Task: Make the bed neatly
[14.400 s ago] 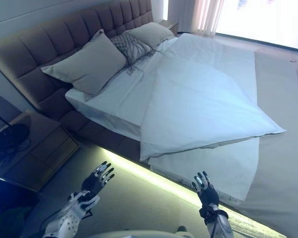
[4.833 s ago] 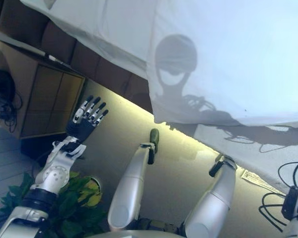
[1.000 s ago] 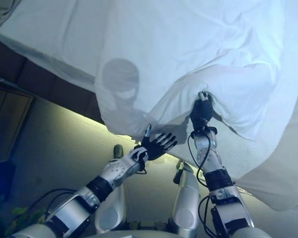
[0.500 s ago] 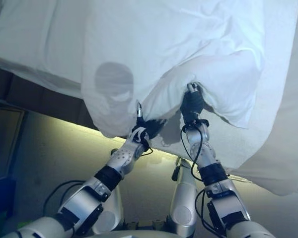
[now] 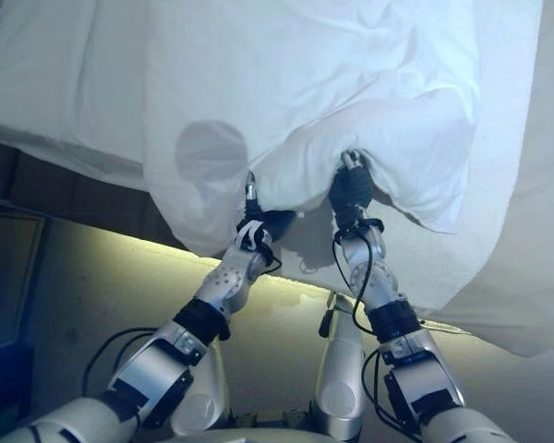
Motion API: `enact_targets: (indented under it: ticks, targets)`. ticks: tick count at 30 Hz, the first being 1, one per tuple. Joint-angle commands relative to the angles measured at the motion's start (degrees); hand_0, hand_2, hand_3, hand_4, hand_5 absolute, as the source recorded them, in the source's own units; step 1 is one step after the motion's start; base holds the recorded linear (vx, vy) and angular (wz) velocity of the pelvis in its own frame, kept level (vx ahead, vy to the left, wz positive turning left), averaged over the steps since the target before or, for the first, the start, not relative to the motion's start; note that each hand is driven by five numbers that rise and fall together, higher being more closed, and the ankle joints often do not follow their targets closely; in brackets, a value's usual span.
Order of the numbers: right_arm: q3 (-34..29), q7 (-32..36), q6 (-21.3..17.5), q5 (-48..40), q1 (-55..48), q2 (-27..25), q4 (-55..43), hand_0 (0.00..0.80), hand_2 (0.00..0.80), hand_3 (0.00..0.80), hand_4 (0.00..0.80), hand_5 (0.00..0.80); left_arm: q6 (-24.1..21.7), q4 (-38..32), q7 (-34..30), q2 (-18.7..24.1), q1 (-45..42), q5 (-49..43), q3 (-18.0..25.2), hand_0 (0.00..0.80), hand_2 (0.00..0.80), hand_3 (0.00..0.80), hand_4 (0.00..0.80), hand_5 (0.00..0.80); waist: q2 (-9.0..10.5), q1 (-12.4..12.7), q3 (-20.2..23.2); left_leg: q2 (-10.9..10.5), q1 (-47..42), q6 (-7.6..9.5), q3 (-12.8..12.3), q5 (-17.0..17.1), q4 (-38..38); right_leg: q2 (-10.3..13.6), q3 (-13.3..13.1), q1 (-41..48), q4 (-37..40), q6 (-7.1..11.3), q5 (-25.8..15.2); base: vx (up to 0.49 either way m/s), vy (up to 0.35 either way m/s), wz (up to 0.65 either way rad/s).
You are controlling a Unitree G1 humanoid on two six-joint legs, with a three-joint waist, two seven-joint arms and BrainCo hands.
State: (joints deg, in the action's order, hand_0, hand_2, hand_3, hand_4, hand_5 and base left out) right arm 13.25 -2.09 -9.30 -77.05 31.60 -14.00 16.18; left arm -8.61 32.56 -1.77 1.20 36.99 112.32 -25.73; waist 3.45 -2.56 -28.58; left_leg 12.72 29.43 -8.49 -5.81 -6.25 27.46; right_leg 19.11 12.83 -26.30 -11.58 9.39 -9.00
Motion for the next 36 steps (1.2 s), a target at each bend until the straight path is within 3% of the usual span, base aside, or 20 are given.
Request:
enact_targets:
  ticks: [1, 11, 15, 19, 22, 26, 29, 32, 33, 34, 36]
  targets:
    - [-0.13, 0.90, -0.09, 2.87, 2.45, 0.47, -6.61, 0.800, 0.800, 0.800, 0.800, 0.800, -1.13, -5.52, -1.51, -1.72, 6.10, 0.68, 0.54, 0.800, 0.800, 0.800, 0.800, 0.800, 0.00, 0.48, 3.35, 2.07, 2.25, -1.64, 0.91, 12.59, -7.42, 4.74, -0.40, 5.09, 0.29, 4.32, -1.36, 0.009, -0.034, 0.00]
    - [-0.38, 1.46, -3.40, 1.58, -4.25, 3.11, -6.48, 0.800, 0.800, 0.800, 0.800, 0.800, -4.53, -5.93, 0.95, 2.12, 1.49, -2.68, 3.75, 0.800, 0.800, 0.800, 0.800, 0.800, -0.26, 1.43, 3.45, 1.70, 1.44, -1.32, 1.91, 12.09, -7.29, 4.83, -0.01, 6.17, 0.28, 4.17, -1.28, 0.009, -0.016, 0.00]
    - [-1.17, 1.87, -7.95, 0.91, -9.24, 3.95, -1.06, 0.800, 0.800, 0.800, 0.800, 0.800, -4.19, -8.66, 4.71, 4.17, -3.37, -15.15, 6.10, 0.800, 0.800, 0.800, 0.800, 0.800, -1.53, 2.33, 3.07, 0.87, 1.02, -0.92, 2.19, 11.72, -7.21, 5.20, 0.03, 6.41, -0.05, 4.03, -1.00, 0.002, 0.025, 0.00]
    - [-4.05, 11.12, -10.77, -8.91, -12.43, 3.09, 11.00, 0.800, 0.800, 0.800, 0.800, 0.800, -3.02, -11.47, 5.23, 6.12, -7.77, -29.64, 8.48, 0.800, 0.800, 0.800, 0.800, 0.800, -3.00, 3.95, 2.55, 0.20, 0.97, -0.69, 2.97, 11.08, -6.92, 5.75, 0.24, 6.40, -0.78, 4.00, -0.39, 0.002, 0.025, 0.01]
    - [-7.50, 19.49, -8.10, -19.28, -12.17, 1.93, 19.43, 0.800, 0.800, 0.800, 0.800, 0.800, -1.46, -12.30, 3.40, 7.98, -9.84, -32.54, 11.13, 0.800, 0.800, 0.800, 0.800, 0.800, -3.79, 5.29, 2.39, 0.14, 1.40, -1.01, 3.47, 10.78, -6.52, 6.09, 0.88, 6.75, -0.94, 4.07, 0.04, 0.002, -0.017, 0.00]
    - [-13.48, 29.60, 0.14, -35.52, -10.75, 0.82, 30.99, 0.800, 0.800, 0.800, 0.800, 0.800, -1.23, -12.40, 2.64, 11.30, -10.97, -38.86, 13.77, 0.800, 0.800, 0.800, 0.800, 0.800, -4.39, 7.14, 2.24, 0.14, 1.88, -1.37, 4.01, 10.79, -6.89, 6.16, 1.98, 7.75, -0.06, 4.39, 0.06, -0.002, -0.083, 0.07]
    - [-19.45, 33.17, 4.88, -35.95, -9.82, 0.51, 37.51, 0.800, 0.800, 0.800, 0.800, 0.800, -0.14, -12.03, 0.69, 12.51, -11.63, -37.44, 15.77, 0.800, 0.800, 0.800, 0.800, 0.800, -5.09, 8.00, 2.45, 0.08, 1.88, -1.60, 4.12, 10.85, -7.32, 6.29, 2.75, 8.42, 0.39, 4.60, 0.22, 0.012, -0.034, 0.10]
    - [-24.07, 34.66, 6.46, -35.95, -8.97, 0.08, 41.23, 0.800, 0.800, 0.800, 0.800, 0.800, 1.35, -12.83, -0.27, 13.70, -12.85, -35.38, 17.72, 0.800, 0.800, 0.800, 0.800, 0.800, -6.14, 8.62, 2.69, -0.19, 1.58, -1.74, 4.08, 10.63, -7.38, 6.73, 3.07, 8.97, 0.40, 4.69, 0.49, 0.027, 0.007, 0.12]
    - [-24.98, 34.43, 6.57, -35.95, -8.80, -0.36, 41.93, 0.706, 0.706, 0.706, 0.706, 0.706, 1.74, -13.12, -0.49, 14.18, -13.20, -35.32, 18.00, 0.800, 0.800, 0.800, 0.800, 0.800, -6.37, 8.75, 2.86, -0.32, 1.50, -1.74, 4.07, 10.67, -7.42, 6.86, 3.17, 9.12, 0.42, 4.75, 0.43, 0.040, 0.007, 0.04]
    - [-25.76, 34.15, 6.60, -35.95, -8.54, -0.88, 42.37, 0.499, 0.499, 0.499, 0.499, 0.499, 2.34, -13.75, -0.51, 14.59, -13.49, -35.05, 18.28, 0.800, 0.800, 0.800, 0.800, 0.800, -6.70, 8.96, 2.90, -0.38, 1.36, -1.78, 4.08, 10.54, -7.43, 6.97, 3.36, 9.49, 0.57, 4.78, 0.49, 0.028, 0.003, 0.05]
    - [-27.03, 33.97, 6.65, -35.95, -8.38, -1.85, 43.21, 0.383, 0.383, 0.383, 0.383, 0.383, 3.63, -15.07, -0.47, 15.14, -14.07, -33.79, 18.77, 0.800, 0.800, 0.800, 0.800, 0.800, -7.27, 9.20, 2.92, -0.63, 1.34, -1.73, 4.06, 10.65, -7.69, 7.27, 3.65, 9.69, 0.83, 4.86, 0.34, 0.011, 0.007, 0.10]
